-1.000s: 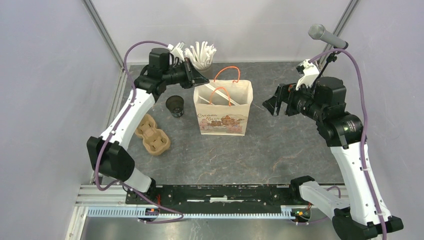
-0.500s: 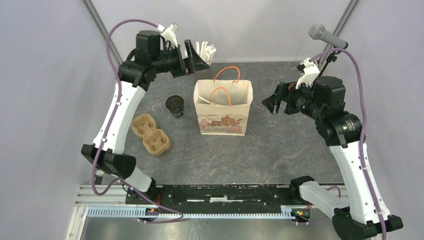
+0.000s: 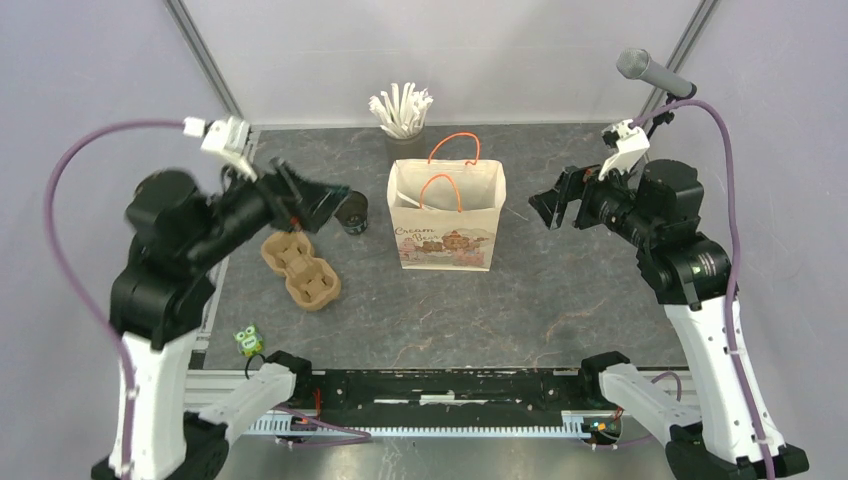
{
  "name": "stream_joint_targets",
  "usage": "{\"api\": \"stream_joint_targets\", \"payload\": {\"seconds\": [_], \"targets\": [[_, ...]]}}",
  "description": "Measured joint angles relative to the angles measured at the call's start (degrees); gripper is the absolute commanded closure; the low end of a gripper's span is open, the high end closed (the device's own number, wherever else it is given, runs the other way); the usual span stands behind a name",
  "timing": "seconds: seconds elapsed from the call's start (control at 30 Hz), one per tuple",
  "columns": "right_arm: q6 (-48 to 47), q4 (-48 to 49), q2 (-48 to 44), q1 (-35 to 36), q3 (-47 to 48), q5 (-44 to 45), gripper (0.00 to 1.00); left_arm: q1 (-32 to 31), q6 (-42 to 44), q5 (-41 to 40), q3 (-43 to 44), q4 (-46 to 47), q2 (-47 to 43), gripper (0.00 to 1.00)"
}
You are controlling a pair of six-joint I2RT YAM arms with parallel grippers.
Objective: Pack the takeout coffee
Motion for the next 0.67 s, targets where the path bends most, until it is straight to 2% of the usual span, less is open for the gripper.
{"api": "stream_joint_targets", "payload": {"seconds": [0.1, 0.2, 0.67], "targets": [[-0.5, 1.6, -2.0, 0.0, -1.0, 0.6, 0.03, 0.0, 0.0, -1.3, -4.0, 0.0, -7.1, 0.0], [-0.6, 3.1, -3.8, 0.0, -2.3, 0.6, 0.03, 0.0, 0.0, -2.8, -6.6, -0.1, -10.1, 0.0], [0.0, 6.0, -4.3, 0.0, -3.9, 0.4, 0.03, 0.0, 0.0, -6.0, -10.3, -1.6, -7.2, 0.0]]}}
